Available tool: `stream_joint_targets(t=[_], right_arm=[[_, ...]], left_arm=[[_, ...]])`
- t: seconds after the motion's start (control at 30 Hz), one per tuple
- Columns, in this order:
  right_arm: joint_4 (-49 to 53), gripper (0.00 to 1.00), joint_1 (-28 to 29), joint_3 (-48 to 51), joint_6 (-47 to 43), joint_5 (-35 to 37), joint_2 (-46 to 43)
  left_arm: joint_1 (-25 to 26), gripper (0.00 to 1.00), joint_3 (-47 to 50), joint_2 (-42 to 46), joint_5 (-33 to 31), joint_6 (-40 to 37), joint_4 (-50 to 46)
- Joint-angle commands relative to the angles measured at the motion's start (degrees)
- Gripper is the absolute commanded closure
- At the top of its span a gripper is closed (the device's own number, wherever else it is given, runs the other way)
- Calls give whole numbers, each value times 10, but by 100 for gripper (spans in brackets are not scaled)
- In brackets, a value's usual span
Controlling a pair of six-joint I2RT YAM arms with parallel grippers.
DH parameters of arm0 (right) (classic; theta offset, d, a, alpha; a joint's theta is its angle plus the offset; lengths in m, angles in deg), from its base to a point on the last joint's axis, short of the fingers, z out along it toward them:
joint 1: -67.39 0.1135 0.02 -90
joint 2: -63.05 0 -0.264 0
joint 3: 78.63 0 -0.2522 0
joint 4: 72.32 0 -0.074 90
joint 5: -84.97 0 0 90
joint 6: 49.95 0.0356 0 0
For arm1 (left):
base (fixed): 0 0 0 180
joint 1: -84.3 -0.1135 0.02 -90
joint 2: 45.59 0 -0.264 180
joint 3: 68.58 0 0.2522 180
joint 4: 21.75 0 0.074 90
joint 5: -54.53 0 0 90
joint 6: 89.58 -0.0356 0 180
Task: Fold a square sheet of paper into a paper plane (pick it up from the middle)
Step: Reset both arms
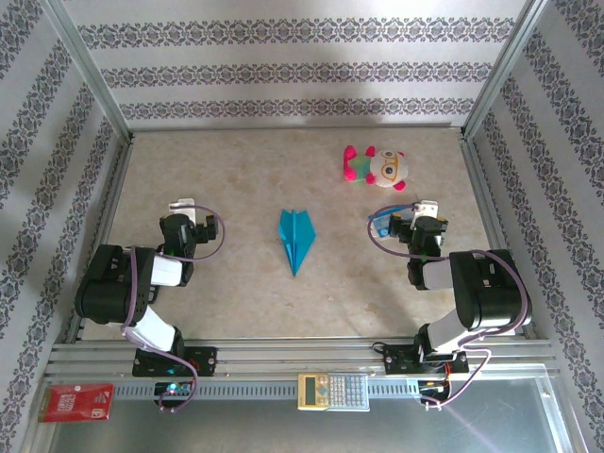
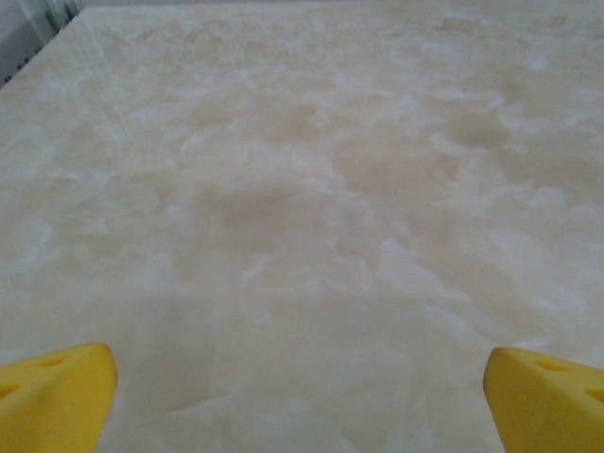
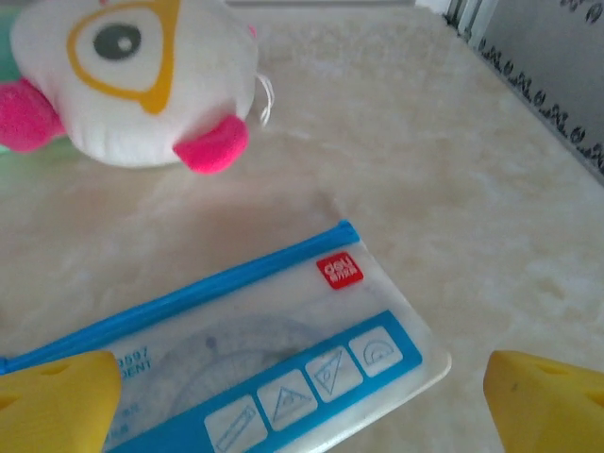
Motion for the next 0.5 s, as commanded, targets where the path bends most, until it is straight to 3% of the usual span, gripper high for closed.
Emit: stream_joint_targets(t=[0.0, 0.47], right_arm=[[-65, 2, 6, -21, 5, -8, -1], [-39, 2, 13, -27, -4, -5, -7]], left_arm=[[-6, 0, 1, 0, -3, -6, 52], [-6, 0, 2, -1, -5, -5, 58]])
